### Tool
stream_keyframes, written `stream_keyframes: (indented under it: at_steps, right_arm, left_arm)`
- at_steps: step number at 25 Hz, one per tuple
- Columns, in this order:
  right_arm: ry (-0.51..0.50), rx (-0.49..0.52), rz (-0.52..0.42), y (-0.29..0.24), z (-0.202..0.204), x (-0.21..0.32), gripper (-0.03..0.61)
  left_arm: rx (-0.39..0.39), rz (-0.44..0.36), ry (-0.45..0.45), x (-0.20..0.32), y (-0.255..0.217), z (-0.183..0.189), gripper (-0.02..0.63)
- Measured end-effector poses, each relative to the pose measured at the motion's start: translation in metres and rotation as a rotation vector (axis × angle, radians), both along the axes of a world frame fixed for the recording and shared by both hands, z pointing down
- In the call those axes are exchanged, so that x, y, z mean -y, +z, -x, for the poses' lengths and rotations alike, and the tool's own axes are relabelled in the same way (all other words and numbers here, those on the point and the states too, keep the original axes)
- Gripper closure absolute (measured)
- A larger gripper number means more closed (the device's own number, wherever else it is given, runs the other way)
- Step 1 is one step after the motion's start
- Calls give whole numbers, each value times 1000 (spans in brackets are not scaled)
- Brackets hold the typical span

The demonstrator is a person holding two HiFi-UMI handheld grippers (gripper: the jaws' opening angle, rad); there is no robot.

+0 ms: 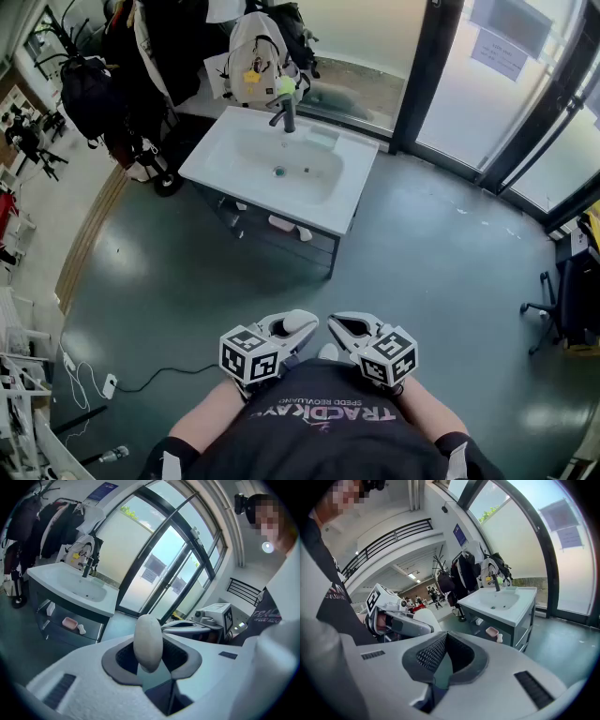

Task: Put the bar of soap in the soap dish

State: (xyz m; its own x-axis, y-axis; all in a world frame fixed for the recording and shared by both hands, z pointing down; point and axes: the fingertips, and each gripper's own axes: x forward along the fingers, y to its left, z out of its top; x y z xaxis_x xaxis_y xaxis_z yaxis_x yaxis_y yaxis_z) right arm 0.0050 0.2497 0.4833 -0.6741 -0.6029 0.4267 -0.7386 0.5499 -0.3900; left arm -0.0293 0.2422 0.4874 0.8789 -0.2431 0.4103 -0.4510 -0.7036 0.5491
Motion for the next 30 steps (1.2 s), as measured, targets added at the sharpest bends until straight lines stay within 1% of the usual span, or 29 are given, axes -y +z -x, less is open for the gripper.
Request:
stream_keyframes:
  at_steps: [11,17,23,30]
  right_arm:
    - [-21,0,-8,1,7,-1,568]
    - [-2,34,7,0,5,0,566]
    - [5,34,17,2,2,1,566]
    - [21,25,8,2,-6,5,568]
  left_arm:
    - [1,-11,-17,-1,0,7,497]
    - [4,-13,-18,-1,-2,8,495]
    - [6,-13,-14,-1,-1,5,495]
    - [14,-25,-13,2,-1,1,495]
